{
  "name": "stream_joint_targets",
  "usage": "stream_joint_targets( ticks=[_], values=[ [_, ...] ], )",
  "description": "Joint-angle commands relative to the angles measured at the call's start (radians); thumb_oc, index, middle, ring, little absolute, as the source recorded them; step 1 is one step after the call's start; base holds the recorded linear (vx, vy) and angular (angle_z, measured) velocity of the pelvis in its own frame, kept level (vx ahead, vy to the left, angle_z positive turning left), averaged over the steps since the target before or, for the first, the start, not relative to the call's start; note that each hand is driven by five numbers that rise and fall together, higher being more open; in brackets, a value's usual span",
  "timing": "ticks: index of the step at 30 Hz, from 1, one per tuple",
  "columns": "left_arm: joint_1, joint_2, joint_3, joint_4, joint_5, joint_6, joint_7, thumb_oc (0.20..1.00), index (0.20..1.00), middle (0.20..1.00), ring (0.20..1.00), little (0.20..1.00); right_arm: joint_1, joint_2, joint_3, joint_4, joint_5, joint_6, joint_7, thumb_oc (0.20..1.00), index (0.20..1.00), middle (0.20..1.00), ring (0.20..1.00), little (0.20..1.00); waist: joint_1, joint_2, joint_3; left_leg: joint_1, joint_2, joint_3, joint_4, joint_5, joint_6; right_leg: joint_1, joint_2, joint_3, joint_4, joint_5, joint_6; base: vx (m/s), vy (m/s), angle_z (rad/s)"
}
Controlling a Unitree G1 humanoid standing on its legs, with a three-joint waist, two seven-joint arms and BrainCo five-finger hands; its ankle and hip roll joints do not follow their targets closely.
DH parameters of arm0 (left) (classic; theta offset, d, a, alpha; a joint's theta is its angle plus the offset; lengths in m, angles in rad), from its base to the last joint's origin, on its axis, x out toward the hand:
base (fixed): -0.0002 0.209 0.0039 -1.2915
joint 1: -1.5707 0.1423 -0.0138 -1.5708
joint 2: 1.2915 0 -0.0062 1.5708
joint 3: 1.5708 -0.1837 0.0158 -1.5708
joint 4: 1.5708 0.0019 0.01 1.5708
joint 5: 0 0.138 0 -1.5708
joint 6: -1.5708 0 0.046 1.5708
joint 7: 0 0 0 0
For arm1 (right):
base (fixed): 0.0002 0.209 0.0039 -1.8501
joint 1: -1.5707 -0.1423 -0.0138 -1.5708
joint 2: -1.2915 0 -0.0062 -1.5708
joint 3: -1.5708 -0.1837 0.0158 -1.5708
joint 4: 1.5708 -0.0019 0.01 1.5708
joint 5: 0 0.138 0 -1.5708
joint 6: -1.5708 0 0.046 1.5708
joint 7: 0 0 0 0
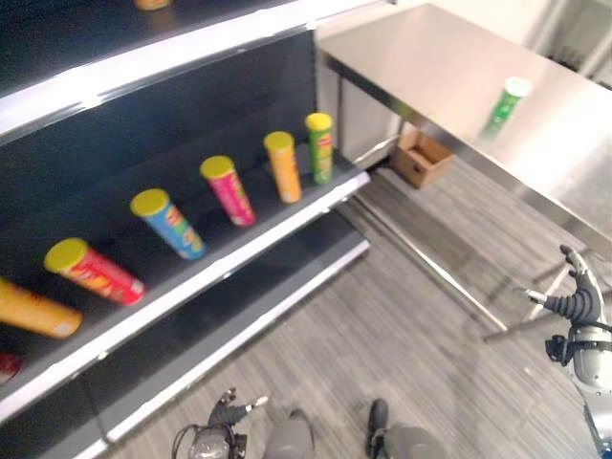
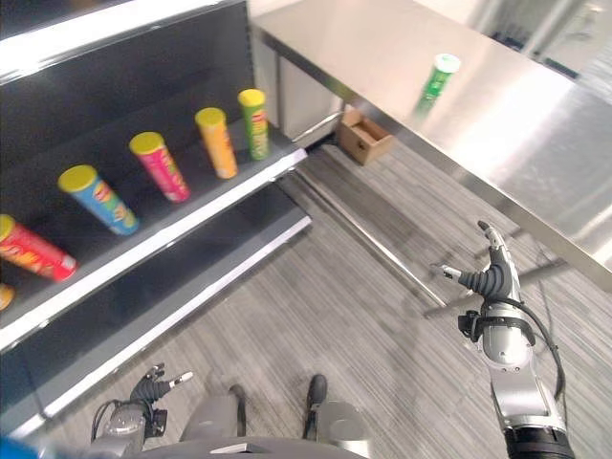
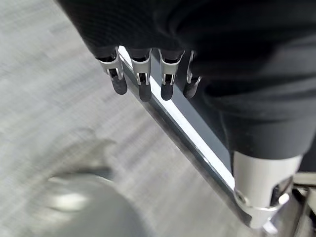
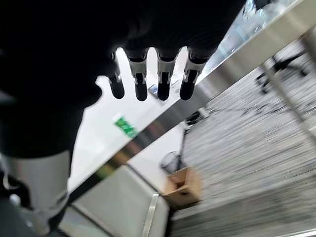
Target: Put the goods on the table back onto the shelves and tidy them up.
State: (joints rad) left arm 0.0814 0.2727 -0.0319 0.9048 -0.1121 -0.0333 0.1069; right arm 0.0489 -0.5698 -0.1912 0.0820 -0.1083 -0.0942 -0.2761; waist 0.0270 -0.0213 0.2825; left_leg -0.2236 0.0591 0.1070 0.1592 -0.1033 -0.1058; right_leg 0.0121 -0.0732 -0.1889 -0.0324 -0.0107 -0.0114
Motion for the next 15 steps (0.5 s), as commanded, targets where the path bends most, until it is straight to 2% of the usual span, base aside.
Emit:
stream_joint_targets(
  ticks=[1,2,5,8,10,11,13,14,15],
  values=[
    [0.015,0.013,0.006,0.001,0.006,-0.014,0.016,1.0,1.0,1.0,1.0,1.0,-0.009,-0.047,-0.037,-0.068,-0.017,-0.024,-0.026,1.0,1.0,1.0,1.0,1.0,-0.004,0.009,-0.052,0.033,0.009,0.029,-0.199,0.244,0.018,0.173,0.059,0.001,-0.049,-0.138,0.121,0.17,0.092,-0.59],
    [0.015,0.013,0.007,0.001,0.006,-0.014,0.016,1.0,1.0,1.0,1.0,1.0,-0.01,-0.047,-0.036,-0.069,-0.018,-0.023,-0.027,1.0,1.0,1.0,1.0,1.0,-0.001,0.008,-0.052,0.036,0.009,0.032,-0.202,0.244,0.018,0.173,0.058,0.005,-0.049,-0.138,0.121,0.26,0.143,-0.7],
    [0.032,0.012,0.028,0.018,-0.004,-0.014,0.02,1.0,1.0,1.0,1.0,1.0,-0.031,-0.049,-0.026,-0.055,-0.035,-0.013,-0.019,1.0,1.0,1.0,1.0,1.0,0.016,-0.022,-0.092,0.075,0.005,0.085,-0.172,0.195,0.049,0.183,0.0,0.012,-0.014,-0.158,0.146,0.3,0.171,-0.85],
    [0.033,0.022,0.033,0.017,-0.005,-0.012,0.023,1.0,1.0,1.0,1.0,1.0,-0.037,-0.049,-0.035,-0.05,-0.052,-0.007,-0.019,1.0,1.0,1.0,1.0,1.0,0.02,-0.033,-0.105,0.115,-0.011,0.107,-0.17,0.15,0.08,0.143,-0.045,0.006,0.122,-0.166,0.175,0.19,0.164,-0.7],
    [0.024,0.034,0.031,0.018,-0.005,-0.01,0.022,1.0,1.0,1.0,1.0,1.0,-0.037,-0.046,-0.056,-0.063,-0.063,-0.004,-0.02,1.0,1.0,1.0,1.0,1.0,0.012,-0.038,-0.098,0.147,-0.034,0.103,-0.169,0.119,0.103,0.091,-0.074,-0.005,0.275,-0.142,0.215,0.2,0.242,-0.05],
    [0.011,0.046,0.022,0.005,-0.003,-0.006,0.027,1.0,1.0,1.0,1.0,1.0,-0.031,-0.041,-0.091,-0.097,-0.07,-0.002,-0.03,1.0,1.0,1.0,1.0,1.0,-0.021,-0.032,-0.064,0.2,-0.067,0.066,-0.172,0.092,0.139,-0.01,-0.105,0.013,0.523,-0.049,0.227,0.2,0.306,0.35],
    [0.006,0.057,0.016,-0.001,0.004,-0.005,0.027,1.0,1.0,1.0,1.0,1.0,-0.032,-0.03,-0.103,-0.101,-0.067,-0.007,-0.048,1.0,1.0,1.0,1.0,1.0,-0.03,-0.016,-0.057,0.222,-0.064,0.05,-0.187,0.084,0.146,-0.065,-0.11,0.016,0.619,-0.04,0.217,0.15,0.187,1.15],
    [0.009,0.061,0.017,-0.006,0.009,-0.005,0.027,1.0,1.0,1.0,1.0,1.0,-0.028,-0.028,-0.11,-0.11,-0.071,-0.01,-0.051,1.0,1.0,1.0,1.0,1.0,-0.031,-0.014,-0.055,0.24,-0.065,0.044,-0.199,0.078,0.145,-0.092,-0.137,0.004,0.633,-0.044,0.211,0.24,-0.007,1.15],
    [0.008,0.066,0.017,-0.007,0.021,-0.011,0.025,1.0,1.0,1.0,1.0,1.0,-0.02,-0.038,-0.144,-0.123,-0.077,-0.007,-0.055,1.0,1.0,1.0,1.0,1.0,-0.033,-0.007,-0.053,0.258,-0.061,0.019,-0.207,0.06,0.129,-0.109,-0.195,-0.038,0.466,-0.059,0.193,0.21,-0.043,0.47]
  ],
)
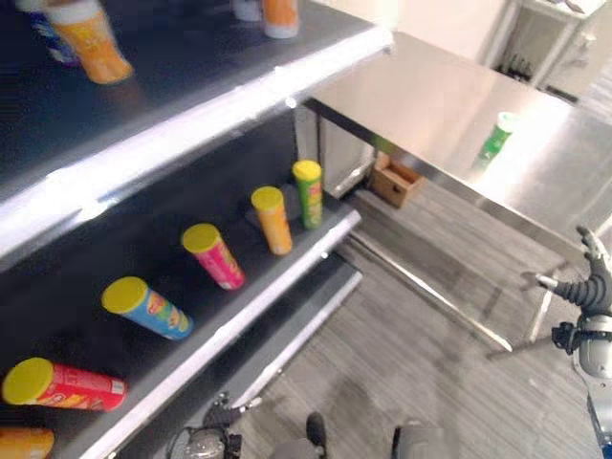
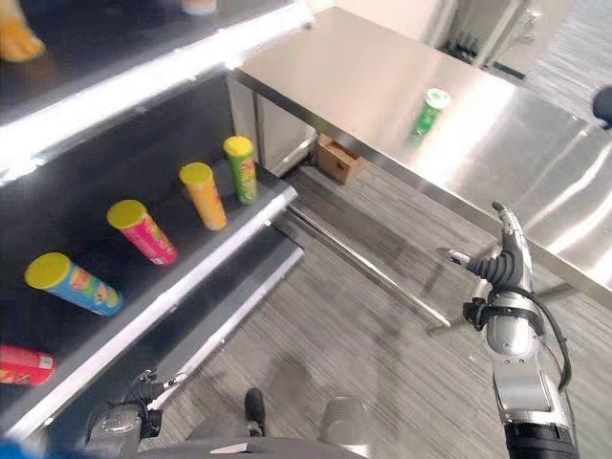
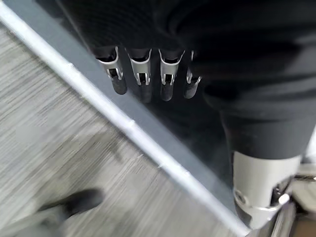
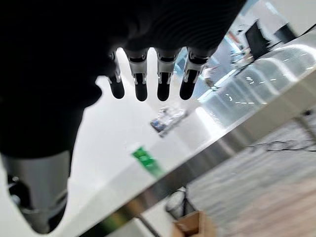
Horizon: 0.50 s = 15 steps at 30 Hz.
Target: Put the goods on the table back onto the shelves and tidy them up.
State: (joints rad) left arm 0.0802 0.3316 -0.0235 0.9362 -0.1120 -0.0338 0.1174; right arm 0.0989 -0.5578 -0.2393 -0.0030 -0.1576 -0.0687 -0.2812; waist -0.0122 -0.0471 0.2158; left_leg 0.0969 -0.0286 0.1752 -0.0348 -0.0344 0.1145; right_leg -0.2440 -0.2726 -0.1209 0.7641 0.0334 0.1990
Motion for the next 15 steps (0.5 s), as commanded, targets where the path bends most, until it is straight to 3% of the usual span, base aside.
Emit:
stream_joint_targets(
  ticks=[1,2,3,4,6,7,8,10,12,15],
  values=[
    [0.009,0.007,0.008,-0.038,0.021,-0.011,0.015,1.0,1.0,1.0,1.0,1.0,-0.069,-0.05,-0.097,-0.038,-0.028,-0.033,-0.05,1.0,1.0,1.0,1.0,1.0,0.004,0.021,0.013,-0.062,0.029,-0.052,-0.013,-0.009,-0.092,0.153,0.007,-0.111,-0.338,-0.102,-0.018,0.2,-0.097,0.14],
    [0.003,0.007,0.004,-0.029,0.024,-0.011,0.014,1.0,1.0,1.0,1.0,1.0,-0.072,-0.056,-0.106,-0.04,-0.025,-0.032,-0.055,1.0,1.0,1.0,1.0,1.0,0.001,0.018,0.016,-0.058,0.026,-0.062,-0.015,-0.015,-0.099,0.14,-0.007,-0.113,-0.417,-0.093,-0.015,0.2,-0.113,0.3],
    [-0.003,0.001,0.001,-0.01,0.038,-0.012,0.018,1.0,1.0,1.0,1.0,1.0,-0.067,-0.063,-0.124,-0.051,-0.027,-0.031,-0.064,1.0,1.0,1.0,1.0,1.0,-0.013,0.012,0.017,-0.033,0.017,-0.083,-0.022,-0.036,-0.11,0.132,-0.011,-0.097,-0.592,-0.053,0.006,0.24,-0.138,0.31],
    [-0.004,-0.001,0.003,0.0,0.043,-0.012,0.019,1.0,1.0,1.0,1.0,1.0,-0.063,-0.059,-0.131,-0.058,-0.028,-0.031,-0.07,1.0,1.0,1.0,1.0,1.0,-0.02,0.01,0.02,-0.023,0.016,-0.09,-0.022,-0.042,-0.114,0.129,-0.009,-0.09,-0.662,-0.012,0.02,0.27,-0.14,0.23],
    [-0.004,-0.006,0.017,0.01,0.049,-0.013,0.021,1.0,1.0,1.0,1.0,1.0,-0.043,-0.052,-0.153,-0.075,-0.044,-0.029,-0.088,1.0,1.0,1.0,1.0,1.0,-0.041,0.005,0.03,0.017,0.022,-0.115,-0.02,-0.065,-0.124,0.1,0.003,-0.038,-0.746,0.056,0.051,0.23,-0.135,0.33],
    [-0.003,-0.005,0.019,0.012,0.048,-0.014,0.019,1.0,1.0,1.0,1.0,1.0,-0.031,-0.053,-0.157,-0.078,-0.051,-0.027,-0.088,1.0,1.0,1.0,1.0,1.0,-0.048,-0.001,0.032,0.029,0.02,-0.125,-0.021,-0.072,-0.126,0.102,0.012,-0.012,-0.746,0.063,0.053,0.24,-0.194,0.52],
    [-0.002,-0.002,0.021,0.005,0.053,-0.017,0.022,1.0,1.0,1.0,1.0,1.0,-0.015,-0.05,-0.176,-0.084,-0.059,-0.023,-0.091,1.0,1.0,1.0,1.0,1.0,-0.049,-0.023,0.022,0.035,0.012,-0.141,-0.019,-0.083,-0.13,0.133,0.008,0.014,-0.759,0.083,0.059,0.19,-0.238,0.79],
    [0.001,-0.001,0.022,0.007,0.055,-0.018,0.026,1.0,1.0,1.0,1.0,1.0,0.004,-0.056,-0.211,-0.086,-0.066,-0.02,-0.094,1.0,1.0,1.0,1.0,1.0,-0.048,-0.04,0.0,0.042,0.021,-0.158,-0.023,-0.091,-0.139,0.162,0.01,0.011,-0.767,0.078,0.062,0.2,-0.314,0.99],
    [0.013,-0.003,0.012,0.012,0.065,-0.016,0.019,1.0,1.0,1.0,1.0,1.0,0.042,-0.096,-0.273,-0.061,-0.053,-0.013,-0.091,1.0,1.0,1.0,1.0,1.0,-0.059,-0.032,-0.037,0.049,0.079,-0.18,-0.019,-0.092,-0.169,0.212,0.044,-0.037,-0.782,0.033,0.045,0.21,-0.473,0.63],
    [0.014,-0.004,-0.003,0.021,0.067,-0.014,0.008,1.0,1.0,1.0,1.0,1.0,0.046,-0.127,-0.283,-0.023,-0.017,-0.012,-0.082,1.0,1.0,1.0,1.0,1.0,-0.066,-0.017,-0.055,0.053,0.127,-0.188,-0.02,-0.086,-0.198,0.24,0.082,-0.061,-0.799,-0.004,0.019,0.12,-0.284,0.34]
  ],
)
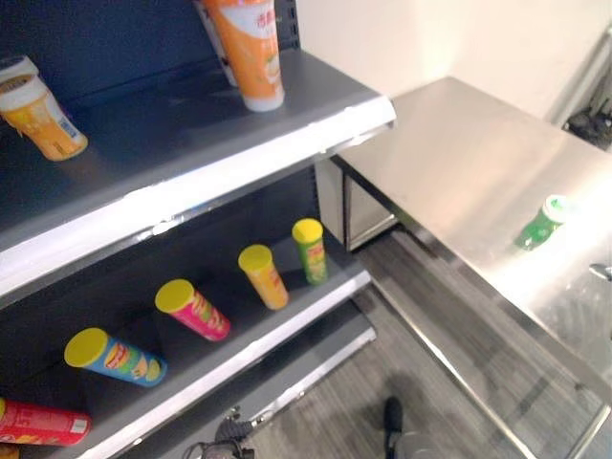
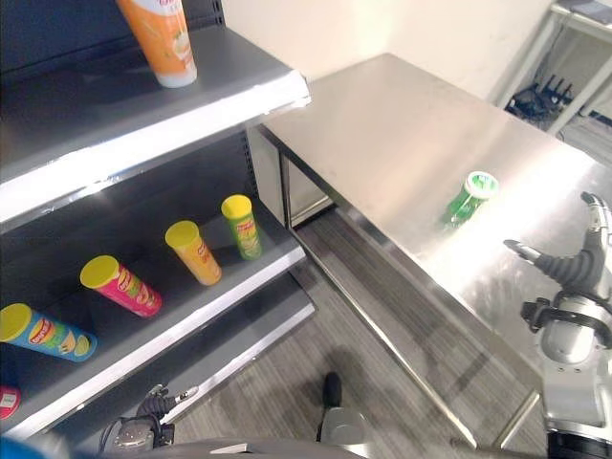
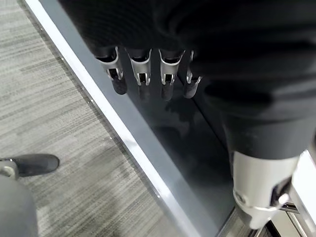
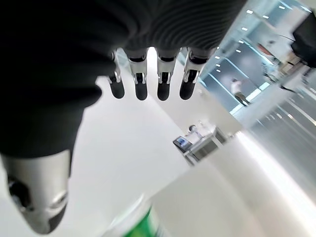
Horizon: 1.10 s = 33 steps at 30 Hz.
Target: Put the goods on the table back onto the shelves and tidy them up.
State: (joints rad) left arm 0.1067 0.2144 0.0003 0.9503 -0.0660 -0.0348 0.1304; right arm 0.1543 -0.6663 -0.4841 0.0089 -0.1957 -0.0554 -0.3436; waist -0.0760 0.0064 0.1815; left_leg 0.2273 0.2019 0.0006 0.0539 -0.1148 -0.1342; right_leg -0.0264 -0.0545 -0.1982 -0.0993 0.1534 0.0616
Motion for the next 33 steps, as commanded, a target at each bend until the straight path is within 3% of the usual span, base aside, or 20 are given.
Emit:
stream_joint_targets(
  ticks=[1,2,4,5,9,10,12,13,33],
  values=[
    [-0.01,0.114,-0.031,0.002,0.024,-0.013,-0.007,1.0,1.0,1.0,1.0,1.0,-0.011,-0.03,-0.037,-0.026,0.024,-0.025,-0.014,1.0,1.0,1.0,1.0,1.0,-0.003,-0.065,-0.024,-0.076,-0.09,-0.012,-0.107,-0.004,0.039,0.033,-0.124,0.01,0.057,-0.135,0.149,0.12,-0.346,-0.03],
    [-0.008,0.115,-0.042,-0.007,0.017,-0.015,-0.017,1.0,1.0,1.0,1.0,1.0,-0.021,-0.059,-0.036,0.002,0.064,-0.028,-0.005,1.0,1.0,1.0,1.0,1.0,-0.005,-0.049,-0.028,-0.078,-0.056,-0.016,-0.097,0.004,0.015,0.056,-0.092,-0.003,0.04,-0.162,0.127,0.11,-0.349,0.08],
    [-0.005,0.119,-0.049,-0.024,0.004,-0.012,-0.025,1.0,1.0,1.0,1.0,1.0,-0.033,-0.076,-0.022,0.046,0.11,-0.025,0.006,1.0,1.0,1.0,1.0,1.0,-0.005,-0.038,-0.027,-0.084,-0.027,-0.019,-0.084,0.014,-0.009,0.073,-0.065,-0.014,0.036,-0.187,0.108,0.06,-0.361,0.38],
    [-0.016,0.122,-0.055,-0.021,-0.012,-0.011,-0.023,1.0,1.0,1.0,1.0,1.0,-0.051,-0.082,-0.002,0.083,0.184,-0.033,0.022,1.0,1.0,1.0,1.0,1.0,-0.004,-0.031,-0.018,-0.106,-0.001,-0.023,-0.074,0.046,-0.034,0.082,-0.045,-0.031,0.035,-0.208,0.092,0.01,-0.316,0.38],
    [-0.016,0.114,-0.065,-0.029,-0.032,-0.007,-0.034,1.0,1.0,1.0,1.0,1.0,-0.076,-0.088,0.022,0.146,0.27,-0.046,0.047,1.0,1.0,1.0,1.0,1.0,-0.006,-0.019,-0.011,-0.133,0.021,0.003,-0.083,0.084,-0.052,0.102,-0.037,-0.083,0.028,-0.228,0.077,-0.02,-0.129,0.45],
    [-0.016,0.104,-0.076,-0.021,-0.027,-0.006,-0.041,1.0,1.0,1.0,1.0,1.0,-0.082,-0.091,0.027,0.168,0.286,-0.048,0.05,1.0,1.0,1.0,1.0,1.0,-0.011,-0.016,-0.009,-0.146,0.026,0.054,-0.081,0.1,-0.053,0.111,-0.046,-0.107,0.025,-0.232,0.077,-0.02,-0.012,0.55],
    [-0.016,0.103,-0.079,-0.023,-0.023,-0.004,-0.045,1.0,1.0,1.0,1.0,1.0,-0.084,-0.096,0.03,0.175,0.284,-0.045,0.054,1.0,1.0,1.0,1.0,1.0,-0.014,-0.014,-0.006,-0.156,0.025,0.081,-0.075,0.105,-0.052,0.112,-0.052,-0.118,0.026,-0.233,0.078,-0.04,0.022,0.79],
    [-0.015,0.101,-0.089,-0.015,-0.008,-0.001,-0.056,1.0,1.0,1.0,1.0,1.0,-0.094,-0.099,0.04,0.184,0.291,-0.042,0.065,1.0,1.0,1.0,1.0,1.0,-0.019,-0.009,-0.006,-0.167,0.025,0.138,-0.072,0.113,-0.046,0.116,-0.061,-0.135,0.028,-0.232,0.076,-0.03,0.038,0.69],
    [0.015,0.116,-0.068,-0.009,-0.019,-0.004,-0.04,1.0,1.0,1.0,1.0,1.0,-0.162,-0.147,0.093,0.3,0.244,-0.018,0.032,1.0,1.0,1.0,1.0,1.0,0.02,-0.025,-0.015,-0.132,-0.02,0.144,-0.114,0.092,-0.026,0.124,-0.092,-0.13,0.024,-0.206,0.096,0.02,0.02,0.0]
  ],
)
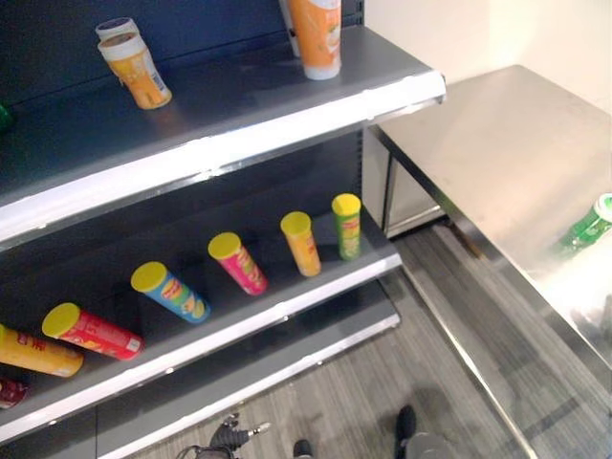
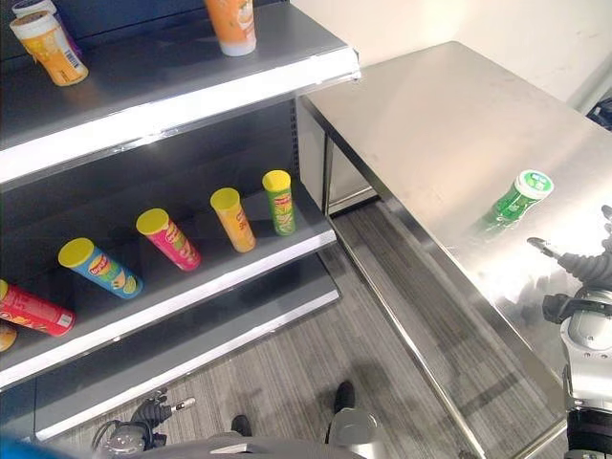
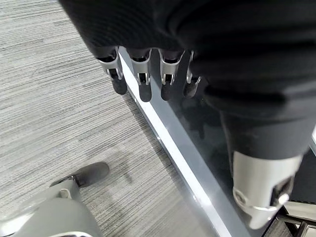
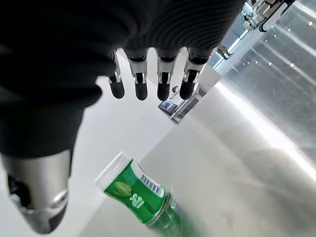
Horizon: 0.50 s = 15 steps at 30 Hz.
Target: Put the goods on the table back onto the shelves and tidy them up.
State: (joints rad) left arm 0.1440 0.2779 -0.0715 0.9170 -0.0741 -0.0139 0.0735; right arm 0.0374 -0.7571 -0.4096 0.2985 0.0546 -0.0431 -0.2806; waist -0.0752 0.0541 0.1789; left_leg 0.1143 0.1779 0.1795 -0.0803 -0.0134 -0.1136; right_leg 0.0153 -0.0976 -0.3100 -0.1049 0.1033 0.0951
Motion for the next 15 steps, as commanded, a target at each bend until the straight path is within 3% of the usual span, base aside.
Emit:
stream_joint_targets(
  ticks=[1,15],
  values=[
    [-0.02,0.054,-0.001,0.029,-0.011,-0.026,0.017,1.0,1.0,1.0,1.0,1.0,-0.061,-0.066,0.032,0.033,0.005,-0.031,-0.026,1.0,1.0,1.0,1.0,1.0,0.023,-0.073,-0.012,-0.017,0.0,-0.035,0.016,-0.009,-0.047,0.081,-0.051,-0.019,0.029,-0.153,0.065,0.0,0.0,0.0],
    [-0.011,0.059,-0.008,0.038,-0.012,-0.035,0.032,1.0,1.0,1.0,1.0,1.0,-0.154,-0.163,0.084,0.181,-0.054,0.004,-0.074,1.0,1.0,1.0,1.0,1.0,0.043,-0.068,0.006,-0.036,-0.003,-0.053,0.001,0.007,-0.054,0.065,-0.052,-0.03,0.022,-0.148,0.072,0.0,0.001,0.0]
  ],
)
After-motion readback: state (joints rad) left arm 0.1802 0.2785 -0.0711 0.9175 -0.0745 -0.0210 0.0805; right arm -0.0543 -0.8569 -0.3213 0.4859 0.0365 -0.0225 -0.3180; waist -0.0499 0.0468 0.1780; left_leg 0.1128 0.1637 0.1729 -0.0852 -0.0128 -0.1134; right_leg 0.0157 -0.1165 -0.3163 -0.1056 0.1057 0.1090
